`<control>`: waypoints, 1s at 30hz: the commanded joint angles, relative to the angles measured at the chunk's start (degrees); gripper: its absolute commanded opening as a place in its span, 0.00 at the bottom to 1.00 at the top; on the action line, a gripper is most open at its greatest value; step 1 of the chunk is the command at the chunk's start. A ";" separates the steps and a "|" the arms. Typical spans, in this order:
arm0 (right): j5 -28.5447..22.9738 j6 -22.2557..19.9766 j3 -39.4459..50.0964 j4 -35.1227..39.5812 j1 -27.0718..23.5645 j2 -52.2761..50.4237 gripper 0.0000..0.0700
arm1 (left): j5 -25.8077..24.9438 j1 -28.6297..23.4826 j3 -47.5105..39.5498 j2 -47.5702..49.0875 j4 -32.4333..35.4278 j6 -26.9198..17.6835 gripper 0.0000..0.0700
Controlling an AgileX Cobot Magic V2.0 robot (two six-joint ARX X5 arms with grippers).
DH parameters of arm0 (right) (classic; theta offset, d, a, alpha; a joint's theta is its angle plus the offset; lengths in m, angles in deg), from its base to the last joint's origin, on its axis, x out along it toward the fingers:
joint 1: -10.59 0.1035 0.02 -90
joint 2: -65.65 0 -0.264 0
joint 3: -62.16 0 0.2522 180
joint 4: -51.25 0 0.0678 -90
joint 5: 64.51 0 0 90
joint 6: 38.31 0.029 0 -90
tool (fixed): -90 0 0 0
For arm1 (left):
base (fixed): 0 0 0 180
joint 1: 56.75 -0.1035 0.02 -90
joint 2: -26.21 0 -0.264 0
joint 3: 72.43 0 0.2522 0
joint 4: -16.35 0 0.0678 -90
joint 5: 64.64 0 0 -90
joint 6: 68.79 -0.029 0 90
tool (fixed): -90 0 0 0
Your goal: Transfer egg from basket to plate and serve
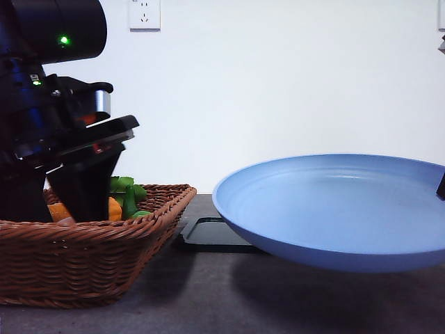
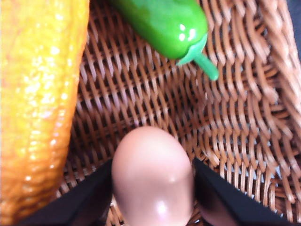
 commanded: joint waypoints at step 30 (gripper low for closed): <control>3.74 1.27 -0.09 -2.08 0.26 0.22 0.00 | -6.14 18.36 23.97 -7.31 4.88 -12.76 0.29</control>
